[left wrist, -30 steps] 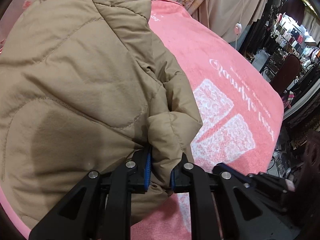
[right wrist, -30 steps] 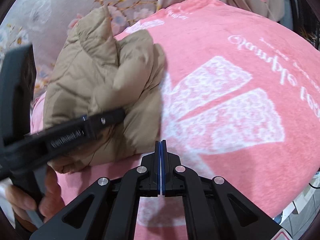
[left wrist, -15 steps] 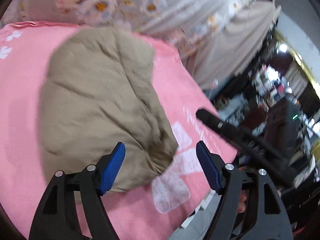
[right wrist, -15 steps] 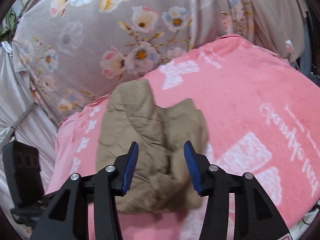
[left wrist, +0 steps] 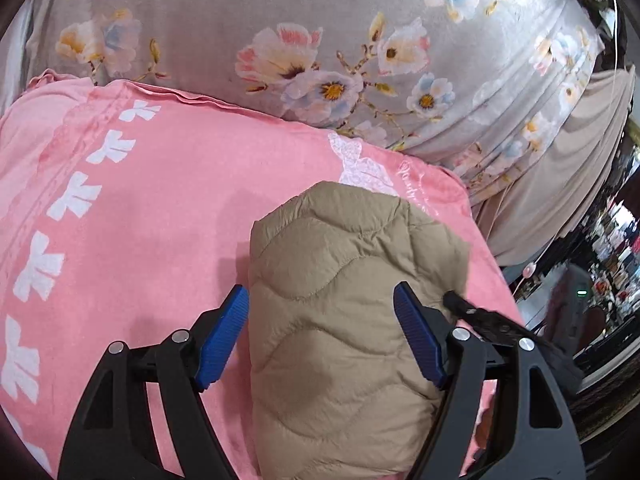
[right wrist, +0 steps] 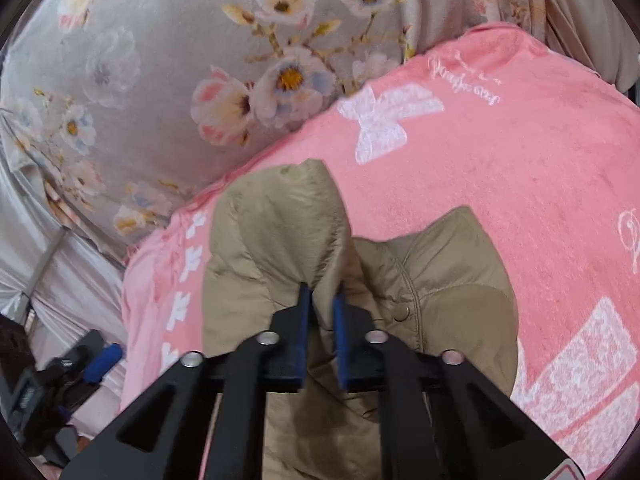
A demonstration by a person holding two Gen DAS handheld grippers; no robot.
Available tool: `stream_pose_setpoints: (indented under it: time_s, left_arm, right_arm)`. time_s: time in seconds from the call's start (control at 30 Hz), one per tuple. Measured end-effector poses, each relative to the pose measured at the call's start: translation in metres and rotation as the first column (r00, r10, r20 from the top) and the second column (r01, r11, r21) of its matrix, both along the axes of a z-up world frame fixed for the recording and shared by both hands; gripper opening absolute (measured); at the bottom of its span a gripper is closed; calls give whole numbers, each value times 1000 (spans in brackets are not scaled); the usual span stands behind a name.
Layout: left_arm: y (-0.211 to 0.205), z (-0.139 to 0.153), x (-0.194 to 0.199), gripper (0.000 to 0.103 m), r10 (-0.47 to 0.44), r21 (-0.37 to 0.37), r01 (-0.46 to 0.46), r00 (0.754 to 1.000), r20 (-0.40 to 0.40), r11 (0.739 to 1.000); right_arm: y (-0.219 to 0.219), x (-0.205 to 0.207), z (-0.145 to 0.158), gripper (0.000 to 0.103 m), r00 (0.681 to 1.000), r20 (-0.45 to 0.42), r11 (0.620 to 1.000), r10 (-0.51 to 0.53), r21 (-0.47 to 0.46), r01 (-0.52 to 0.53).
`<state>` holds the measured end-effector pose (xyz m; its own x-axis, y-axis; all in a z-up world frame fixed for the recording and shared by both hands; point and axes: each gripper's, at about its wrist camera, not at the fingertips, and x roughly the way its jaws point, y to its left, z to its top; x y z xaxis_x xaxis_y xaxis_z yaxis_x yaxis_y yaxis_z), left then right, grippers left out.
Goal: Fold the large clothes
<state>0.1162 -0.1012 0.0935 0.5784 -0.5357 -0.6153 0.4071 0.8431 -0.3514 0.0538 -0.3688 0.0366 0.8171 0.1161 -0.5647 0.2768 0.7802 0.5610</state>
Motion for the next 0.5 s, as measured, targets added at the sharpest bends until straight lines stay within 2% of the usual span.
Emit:
stream_pose_setpoints:
  time_s: [0.07, 0.13, 0.2, 0.27, 0.33, 0.4, 0.5]
  left_arm:
    - [-17, -7, -1, 72, -4, 46, 4, 1000, 0, 999]
    - [-32, -18, -3, 72, -30, 76, 32, 999, -19, 997]
    - [-52, -36, -5, 71, -56, 119, 61, 997, -45, 991]
    - [-68, -50, -7, 65, -61, 171, 70, 996, -59, 983]
    - [-84, -68, -6, 66, -46, 223, 61, 996, -70, 973]
    - [-94, -79, -6, 67, -27, 242, 41, 998, -62, 969]
    - [-108, -90, -10, 68, 13, 303, -15, 1000, 9, 953]
  right_arm:
    - [-3, -20, 7, 6, 999, 24, 997, -39, -70, 41]
    - [-6, -36, 3, 6, 996, 4, 984, -92, -153, 91]
    - [-11, -42, -15, 6, 989, -56, 969, -138, -216, 123]
    - [-16, -42, -36, 6, 981, -107, 962, -159, -241, 130]
    - [-18, -42, -51, 6, 976, -127, 955, -176, -264, 138]
    - [-18, -39, -63, 6, 970, -143, 943, -195, -299, 145]
    - [-13, -29, -70, 7, 966, -158, 922, -202, -363, 133]
